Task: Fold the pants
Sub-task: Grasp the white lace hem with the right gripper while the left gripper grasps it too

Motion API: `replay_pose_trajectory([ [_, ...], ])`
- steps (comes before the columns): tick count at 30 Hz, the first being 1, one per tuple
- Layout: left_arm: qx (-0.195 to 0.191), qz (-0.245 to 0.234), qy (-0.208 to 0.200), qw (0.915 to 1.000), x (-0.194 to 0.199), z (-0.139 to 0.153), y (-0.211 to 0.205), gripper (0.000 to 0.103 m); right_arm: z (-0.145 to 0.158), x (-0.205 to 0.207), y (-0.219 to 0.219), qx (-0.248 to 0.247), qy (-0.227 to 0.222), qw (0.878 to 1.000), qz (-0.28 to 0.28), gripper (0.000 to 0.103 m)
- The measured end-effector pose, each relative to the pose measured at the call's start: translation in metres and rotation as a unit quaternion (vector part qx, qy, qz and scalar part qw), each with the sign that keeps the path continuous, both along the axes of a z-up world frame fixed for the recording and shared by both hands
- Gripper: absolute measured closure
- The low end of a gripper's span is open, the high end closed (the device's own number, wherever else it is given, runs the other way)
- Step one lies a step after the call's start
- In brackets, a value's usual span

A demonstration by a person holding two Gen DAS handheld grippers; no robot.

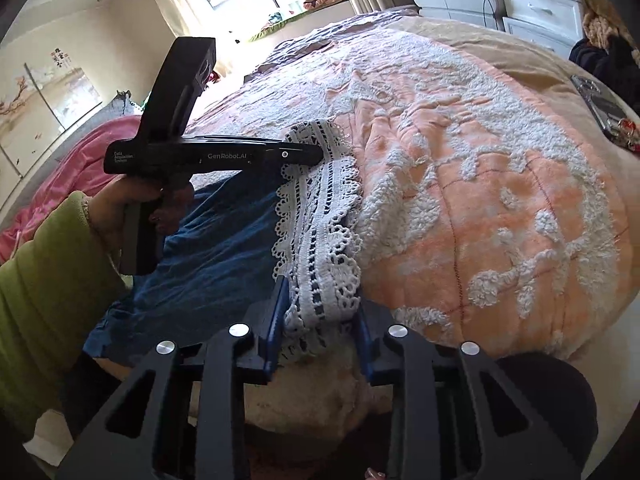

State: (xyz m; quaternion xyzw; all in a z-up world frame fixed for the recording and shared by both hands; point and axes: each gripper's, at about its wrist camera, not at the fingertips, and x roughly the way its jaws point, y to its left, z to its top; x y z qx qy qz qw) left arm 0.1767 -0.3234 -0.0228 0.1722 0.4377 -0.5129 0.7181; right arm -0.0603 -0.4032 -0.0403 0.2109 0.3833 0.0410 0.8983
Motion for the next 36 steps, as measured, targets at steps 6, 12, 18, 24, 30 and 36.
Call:
replay_pose_trajectory([
  [6,-0.043,0.005,0.012,0.999,0.002,0.015,0.018,0.09,0.006,-0.005,0.009,-0.041,-0.005,0.999,0.0,0.077],
  [12,-0.014,-0.002,-0.012,0.9998,-0.005,0.013,0.014,0.083,0.008,-0.008,0.015,-0.049,-0.003,0.999,0.008,0.074],
  [18,0.015,0.0,-0.021,0.9997,-0.001,0.0,0.006,0.071,-0.002,0.002,0.009,-0.025,0.019,1.0,0.001,0.069],
  [24,-0.001,0.003,0.002,1.0,0.0,-0.005,0.002,0.089,-0.003,0.004,0.008,0.005,0.007,1.0,0.006,0.078],
  [30,-0.054,0.005,0.004,0.9985,0.0,0.025,0.026,0.091,0.031,-0.006,0.038,-0.037,-0.064,0.996,0.048,0.08],
  [36,-0.098,0.025,-0.006,0.9949,0.002,0.057,0.081,0.091,0.06,0.002,0.079,-0.03,-0.109,0.986,0.119,0.08],
])
